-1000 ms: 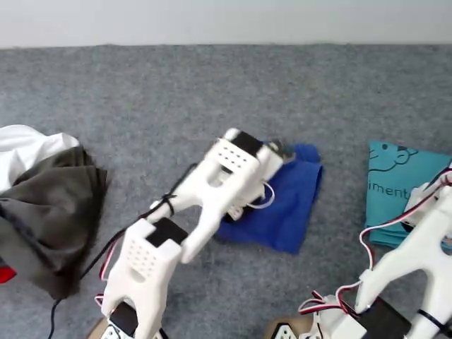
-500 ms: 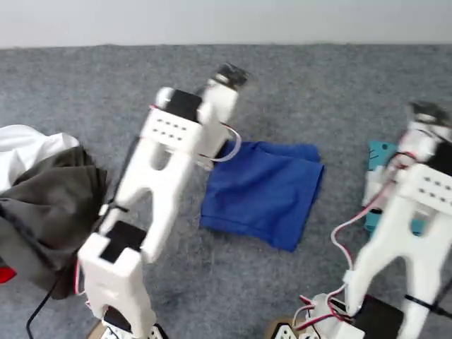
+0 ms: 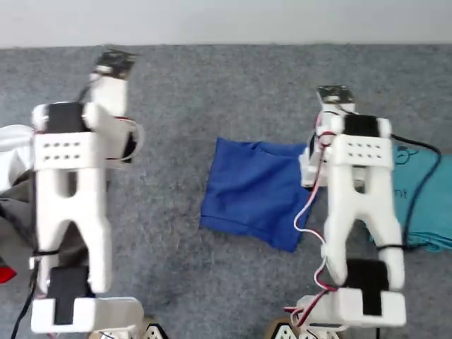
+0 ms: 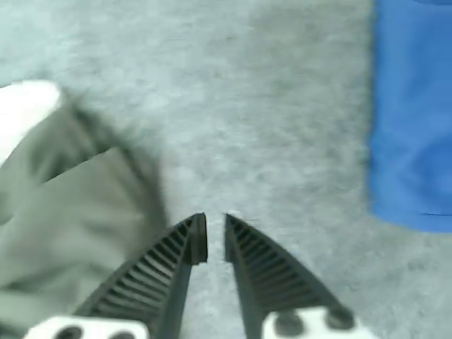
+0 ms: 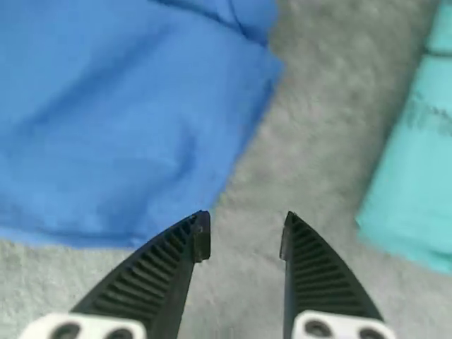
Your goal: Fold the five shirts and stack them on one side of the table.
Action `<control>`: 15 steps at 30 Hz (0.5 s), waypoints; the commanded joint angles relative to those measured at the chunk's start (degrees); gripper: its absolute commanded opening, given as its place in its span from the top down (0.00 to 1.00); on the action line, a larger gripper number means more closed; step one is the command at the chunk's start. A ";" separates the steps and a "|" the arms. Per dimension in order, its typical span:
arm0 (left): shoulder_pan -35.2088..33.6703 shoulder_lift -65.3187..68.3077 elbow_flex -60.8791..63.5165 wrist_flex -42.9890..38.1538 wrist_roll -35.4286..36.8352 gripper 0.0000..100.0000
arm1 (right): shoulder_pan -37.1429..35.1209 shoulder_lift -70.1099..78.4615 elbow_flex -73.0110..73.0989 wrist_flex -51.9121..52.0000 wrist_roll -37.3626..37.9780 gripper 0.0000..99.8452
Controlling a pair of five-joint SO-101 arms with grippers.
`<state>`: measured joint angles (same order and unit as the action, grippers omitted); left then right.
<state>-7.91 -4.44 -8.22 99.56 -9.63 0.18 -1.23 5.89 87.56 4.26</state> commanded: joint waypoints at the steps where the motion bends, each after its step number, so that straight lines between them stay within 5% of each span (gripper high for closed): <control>1: -5.27 -2.99 -0.04 0.88 -0.62 0.91 | -2.15 1.80 -0.70 -4.88 -2.55 0.82; 15: -12.48 -2.99 0.31 0.88 -0.62 0.91 | -2.77 13.85 -13.01 -5.05 -2.73 0.82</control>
<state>-20.04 -4.97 -7.78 99.56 -9.71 -2.29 12.48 -2.11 80.26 2.07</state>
